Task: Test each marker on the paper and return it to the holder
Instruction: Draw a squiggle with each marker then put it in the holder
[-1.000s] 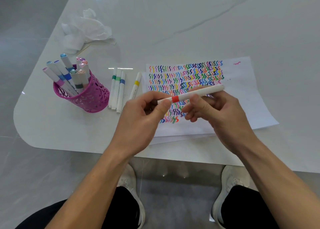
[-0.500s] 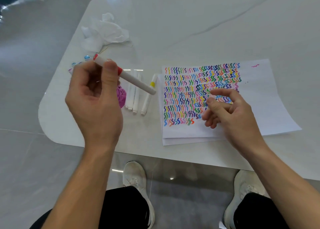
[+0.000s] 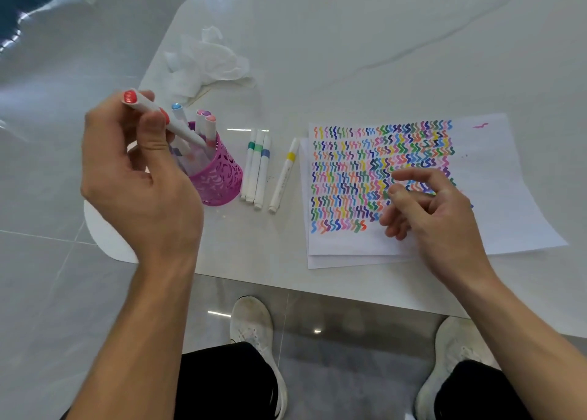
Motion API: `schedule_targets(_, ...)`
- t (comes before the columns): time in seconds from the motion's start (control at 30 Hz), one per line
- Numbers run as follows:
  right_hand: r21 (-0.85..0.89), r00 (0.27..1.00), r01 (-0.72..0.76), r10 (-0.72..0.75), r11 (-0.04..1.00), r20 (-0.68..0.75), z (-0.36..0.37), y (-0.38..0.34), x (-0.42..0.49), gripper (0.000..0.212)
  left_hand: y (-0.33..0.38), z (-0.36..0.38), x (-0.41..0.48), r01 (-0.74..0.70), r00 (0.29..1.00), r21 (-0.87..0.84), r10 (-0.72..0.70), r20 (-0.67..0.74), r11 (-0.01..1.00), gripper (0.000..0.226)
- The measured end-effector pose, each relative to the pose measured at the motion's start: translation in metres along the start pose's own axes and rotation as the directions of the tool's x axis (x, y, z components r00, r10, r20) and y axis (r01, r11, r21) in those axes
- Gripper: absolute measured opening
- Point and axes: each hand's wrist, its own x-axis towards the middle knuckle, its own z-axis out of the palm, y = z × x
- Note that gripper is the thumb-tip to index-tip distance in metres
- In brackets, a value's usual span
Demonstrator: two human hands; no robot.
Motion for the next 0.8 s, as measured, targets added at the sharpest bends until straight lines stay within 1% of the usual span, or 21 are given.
schedule_targets(0.07, 0.002, 1.0, 0.008, -0.008, 1.0, 0.006, 0.0, 0.0, 0.0, 0.011, 0.005, 0.003, -0.005, 0.05, 0.997, 0.07, -0.054, 0.063, 0.996, 0.027)
schedule_targets(0.1, 0.003, 1.0, 0.01, -0.01, 1.0, 0.01, 0.001, 0.0, -0.001, 0.011, 0.006, 0.004, -0.006, 0.064, 0.993, 0.12, -0.075, 0.086, 0.991, 0.027)
schedule_targets(0.17, 0.003, 1.0, 0.014, -0.014, 1.0, 0.018, 0.001, 0.0, -0.001, 0.011, 0.004, 0.004, -0.008, 0.083, 0.985, 0.201, -0.111, 0.13, 0.976, 0.024)
schedule_targets(0.3, -0.004, 0.999, 0.029, -0.029, 1.0, 0.03, 0.002, 0.0, -0.001, 0.011, -0.001, 0.003, -0.009, 0.091, 0.961, 0.293, -0.162, 0.226, 0.952, 0.018)
schedule_targets(0.4, -0.004, 0.999, 0.034, -0.034, 0.999, 0.031, 0.002, 0.001, -0.001, 0.011, -0.005, 0.004, -0.011, 0.115, 0.927, 0.355, -0.229, 0.298, 0.928, 0.021)
schedule_targets(0.47, 0.0, 0.999, 0.033, -0.033, 0.999, 0.032, 0.002, 0.001, -0.001, 0.011, -0.006, 0.005, -0.012, 0.122, 0.911, 0.401, -0.263, 0.319, 0.908, 0.023)
schedule_targets(0.6, 0.0, 0.999, 0.03, -0.03, 1.0, 0.035, 0.002, 0.001, -0.001, 0.012, -0.004, 0.008, -0.012, 0.09, 0.906, 0.433, -0.255, 0.339, 0.897, 0.027)
schedule_targets(0.7, -0.008, 0.999, 0.03, -0.029, 1.0, 0.036, 0.002, 0.001, -0.001, 0.012, -0.002, 0.009, -0.012, 0.097, 0.913, 0.398, -0.241, 0.329, 0.912, 0.029)
schedule_targets(0.8, -0.008, 0.999, 0.028, -0.028, 1.0, 0.036, 0.003, 0.0, -0.002, 0.012, 0.001, 0.008, -0.012, 0.059, 0.938, 0.361, -0.176, 0.3, 0.931, 0.033)
